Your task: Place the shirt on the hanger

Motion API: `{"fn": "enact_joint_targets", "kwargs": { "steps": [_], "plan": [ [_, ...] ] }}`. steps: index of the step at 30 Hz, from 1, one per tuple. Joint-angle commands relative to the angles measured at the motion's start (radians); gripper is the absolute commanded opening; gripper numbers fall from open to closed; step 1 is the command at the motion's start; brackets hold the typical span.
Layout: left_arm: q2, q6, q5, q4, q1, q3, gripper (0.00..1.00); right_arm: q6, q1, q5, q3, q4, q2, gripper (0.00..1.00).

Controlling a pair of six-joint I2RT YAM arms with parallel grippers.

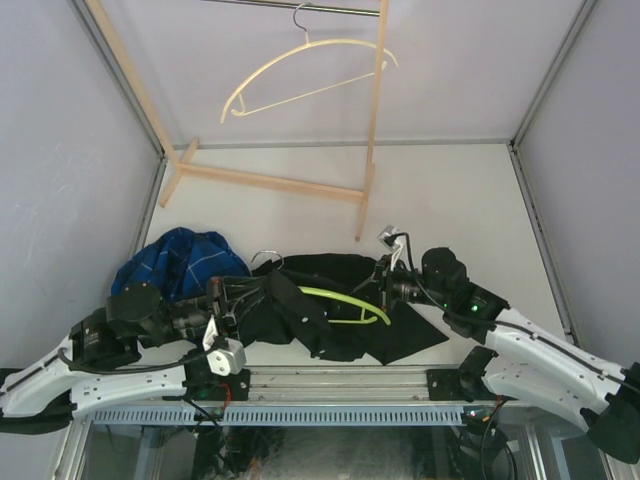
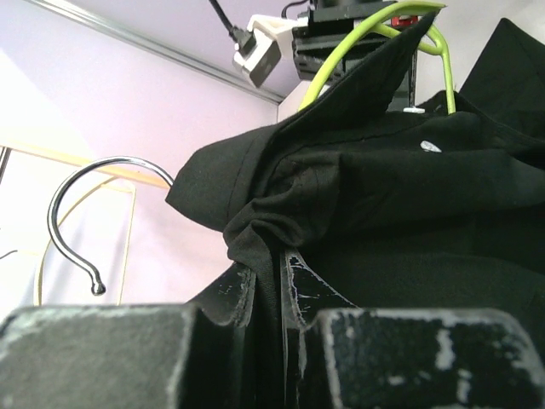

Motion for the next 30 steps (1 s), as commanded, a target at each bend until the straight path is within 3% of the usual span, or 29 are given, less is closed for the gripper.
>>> {"fn": "enact_joint_targets", "kwargs": {
  "steps": [1, 15, 30],
  "plan": [
    [-0.040, -0.005, -0.044, 0.116, 0.002, -0.008, 0.00, -0.067, -0.024, 0.097, 0.035, -0.111, -0.071, 0.00],
    [-0.091, -0.036, -0.087, 0.087, 0.003, -0.025, 0.00, -0.129, -0.080, 0.103, 0.051, -0.217, -0.237, 0.00],
    [-0.116, -0.050, -0.123, 0.172, 0.003, -0.047, 0.00, -0.281, -0.081, 0.191, 0.141, -0.432, -0.229, 0.00]
  ]
}}
